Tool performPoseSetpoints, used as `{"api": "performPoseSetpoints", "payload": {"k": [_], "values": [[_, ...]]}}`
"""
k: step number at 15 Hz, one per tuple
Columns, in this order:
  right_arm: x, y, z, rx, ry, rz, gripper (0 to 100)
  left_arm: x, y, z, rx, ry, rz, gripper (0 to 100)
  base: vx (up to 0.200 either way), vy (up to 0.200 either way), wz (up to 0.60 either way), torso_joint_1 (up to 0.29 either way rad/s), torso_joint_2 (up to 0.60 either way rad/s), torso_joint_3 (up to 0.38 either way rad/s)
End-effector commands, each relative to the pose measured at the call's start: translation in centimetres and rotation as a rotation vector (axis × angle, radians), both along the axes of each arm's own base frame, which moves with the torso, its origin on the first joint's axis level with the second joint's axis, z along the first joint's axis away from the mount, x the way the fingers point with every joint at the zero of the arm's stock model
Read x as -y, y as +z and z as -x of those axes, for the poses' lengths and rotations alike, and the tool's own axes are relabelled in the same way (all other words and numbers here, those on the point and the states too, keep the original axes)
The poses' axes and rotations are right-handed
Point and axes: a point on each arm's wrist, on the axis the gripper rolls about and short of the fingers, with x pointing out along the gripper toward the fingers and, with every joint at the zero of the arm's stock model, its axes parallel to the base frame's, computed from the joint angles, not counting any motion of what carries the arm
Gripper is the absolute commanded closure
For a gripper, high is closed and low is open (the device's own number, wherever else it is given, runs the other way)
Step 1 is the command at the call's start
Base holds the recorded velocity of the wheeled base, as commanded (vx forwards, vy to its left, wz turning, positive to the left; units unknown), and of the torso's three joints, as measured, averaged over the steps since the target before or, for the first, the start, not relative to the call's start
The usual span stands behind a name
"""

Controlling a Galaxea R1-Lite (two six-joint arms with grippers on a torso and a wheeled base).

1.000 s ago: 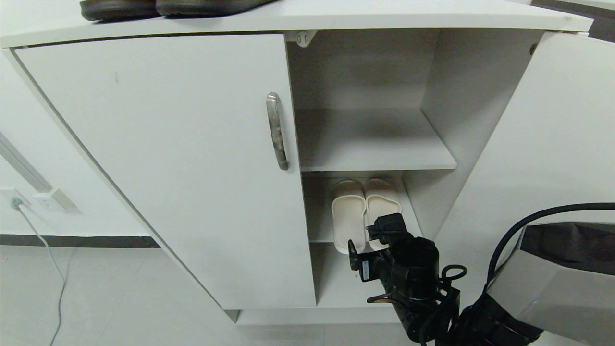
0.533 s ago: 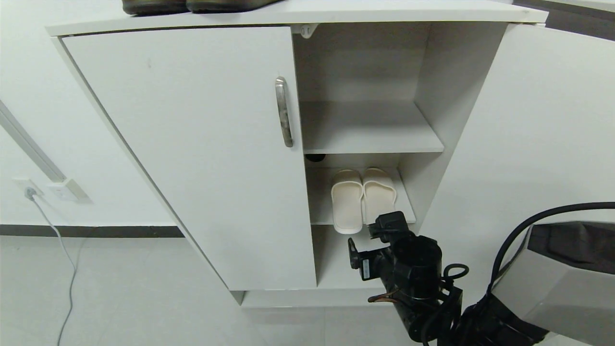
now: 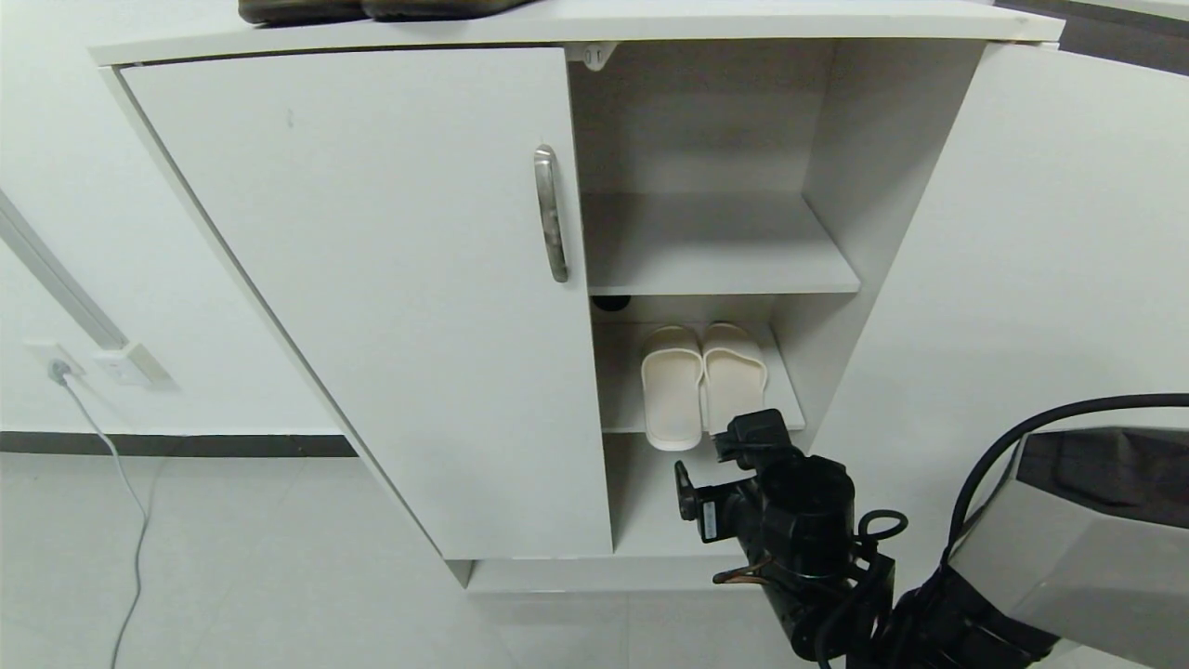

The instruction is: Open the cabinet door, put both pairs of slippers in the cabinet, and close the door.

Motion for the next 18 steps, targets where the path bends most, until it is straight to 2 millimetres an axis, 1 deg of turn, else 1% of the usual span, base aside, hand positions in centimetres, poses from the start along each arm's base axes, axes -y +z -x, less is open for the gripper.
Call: {"api": "performPoseSetpoints", "payload": {"k": [1, 6, 15, 18], "values": [[0.00, -0.26, -0.05, -0.005, -0.001, 0.006, 0, 0.00, 0.00, -0.01, -0.001, 0.000, 0.000, 100, 0.000, 0.000, 0.00, 0.000, 0.00, 0.000], [-0.02, -0.43, -0.07, -0.008, -0.001, 0.009, 0, 0.00, 0.00, -0.01, -0.001, 0.000, 0.000, 100, 0.000, 0.000, 0.00, 0.000, 0.00, 0.024], [0.22, -0.64, -0.38, -0.011, -0.012, 0.011, 0, 0.00, 0.00, -0.01, -0.001, 0.000, 0.000, 100, 0.000, 0.000, 0.00, 0.003, 0.00, 0.197], [0.47, -0.61, -0.67, -0.011, -0.023, 0.008, 0, 0.00, 0.00, -0.01, -0.001, -0.001, -0.005, 100, 0.000, 0.000, 0.00, 0.002, -0.01, 0.094]]}}
